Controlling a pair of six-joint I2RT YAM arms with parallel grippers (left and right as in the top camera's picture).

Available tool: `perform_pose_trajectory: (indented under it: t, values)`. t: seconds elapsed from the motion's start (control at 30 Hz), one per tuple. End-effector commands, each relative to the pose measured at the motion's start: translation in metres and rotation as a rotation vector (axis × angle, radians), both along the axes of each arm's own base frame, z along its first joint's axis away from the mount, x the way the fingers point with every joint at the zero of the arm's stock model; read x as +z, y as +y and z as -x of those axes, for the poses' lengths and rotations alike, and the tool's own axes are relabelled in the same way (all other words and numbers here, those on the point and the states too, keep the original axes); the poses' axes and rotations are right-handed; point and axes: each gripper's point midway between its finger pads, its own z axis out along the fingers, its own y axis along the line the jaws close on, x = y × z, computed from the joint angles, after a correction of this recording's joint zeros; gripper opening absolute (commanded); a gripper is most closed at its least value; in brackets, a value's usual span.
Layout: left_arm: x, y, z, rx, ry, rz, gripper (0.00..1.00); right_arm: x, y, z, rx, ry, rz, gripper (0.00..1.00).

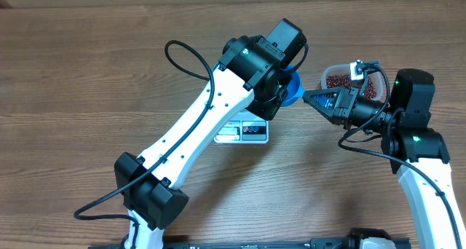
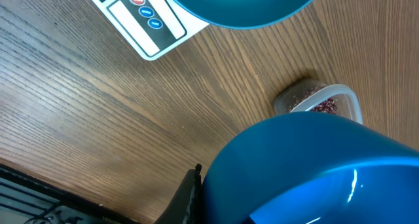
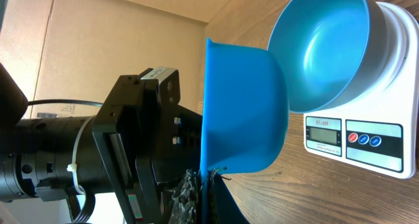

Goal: Scoop item into bowl and weigh 150g on scale

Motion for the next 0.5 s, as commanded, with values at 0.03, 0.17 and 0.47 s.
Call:
perform_pose_trajectory:
  t: [0.03,0.17,0.47]
  values:
    - [0.0164,0.0008,0.0002,0.017,-0.028,0.028,0.04,0.0127,0.0016,0.0012,0.020,-0.036,-0.012,0.04]
    - [0.0164,0.0008,0.0003,0.016,-0.028,0.028,0.04,0.0125,0.0013,0.0007,0.018,-0.035,-0.010,0.04]
    - [0.0158,0.0018,0.0014,0.003,-0.027,0.021,0.04,0.0125,0.0013,0.0007,0.017,-0.036,-0.010,0.25]
